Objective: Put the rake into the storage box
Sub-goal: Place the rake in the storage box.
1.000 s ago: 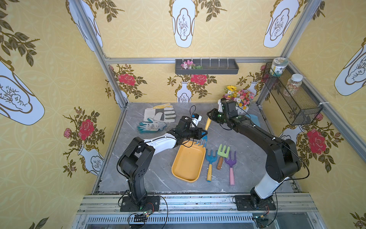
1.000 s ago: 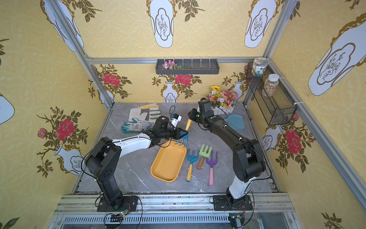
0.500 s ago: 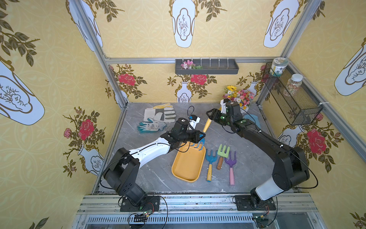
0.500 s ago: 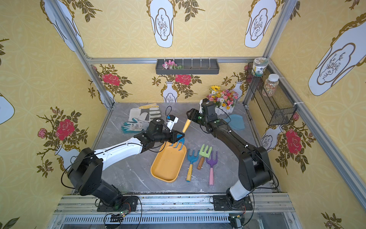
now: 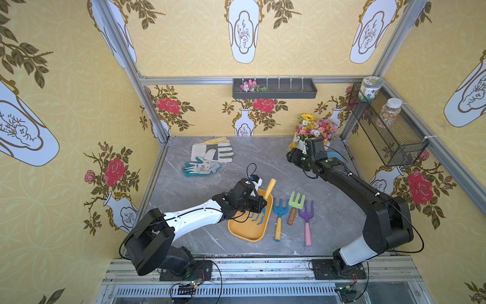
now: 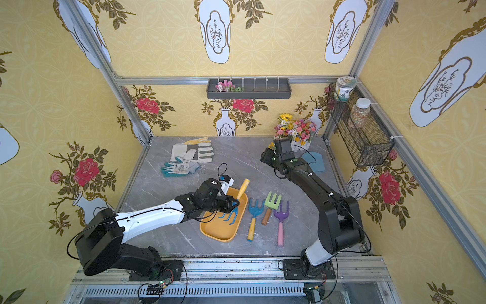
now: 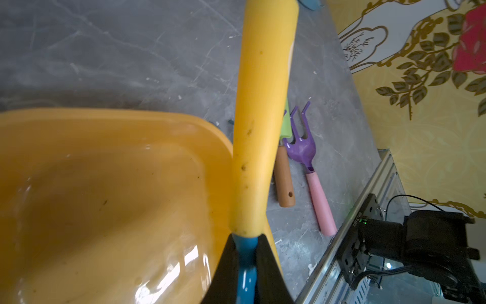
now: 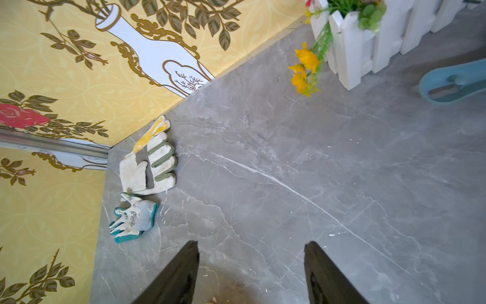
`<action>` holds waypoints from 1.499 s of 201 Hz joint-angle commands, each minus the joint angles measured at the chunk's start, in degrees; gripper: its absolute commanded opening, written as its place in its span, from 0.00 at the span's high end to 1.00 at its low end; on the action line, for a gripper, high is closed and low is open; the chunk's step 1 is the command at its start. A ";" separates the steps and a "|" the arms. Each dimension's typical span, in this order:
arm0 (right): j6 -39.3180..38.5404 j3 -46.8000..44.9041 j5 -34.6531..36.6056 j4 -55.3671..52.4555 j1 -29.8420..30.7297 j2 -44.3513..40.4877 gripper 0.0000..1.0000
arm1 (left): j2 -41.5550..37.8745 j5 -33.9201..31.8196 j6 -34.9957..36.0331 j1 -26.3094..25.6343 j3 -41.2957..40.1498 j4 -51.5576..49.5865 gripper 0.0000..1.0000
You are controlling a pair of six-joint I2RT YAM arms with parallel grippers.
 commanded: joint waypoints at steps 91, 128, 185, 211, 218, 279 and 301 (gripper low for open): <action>-2.26 1.43 -4.50 0.02 -1.14 2.92 0.33 | 0.07 -6.40 -7.77 -4.86 -4.19 0.11 1.00; -1.66 -1.64 -5.22 0.76 -1.16 2.14 0.33 | -0.68 -8.90 -9.70 -6.13 -4.69 -0.24 1.00; -2.18 -2.41 -5.03 0.73 -1.16 1.78 0.33 | 0.11 -8.93 -10.12 -6.18 -6.07 -1.28 1.00; -2.16 -2.86 -4.17 0.33 -1.15 1.77 0.33 | 0.34 -7.38 -9.29 -6.18 -6.30 -1.65 1.00; -2.16 -2.97 -4.21 0.29 -1.19 1.78 0.33 | 0.61 -7.00 -9.28 -6.18 -6.29 -1.65 1.00; -2.11 -3.58 -4.12 -0.02 -1.22 1.96 0.33 | 3.98 -4.86 -9.72 -6.18 -6.05 -1.48 1.00; -2.25 -3.46 -4.21 -0.09 -1.23 2.05 0.33 | 4.17 -5.49 -9.14 -6.18 -5.78 -1.12 0.70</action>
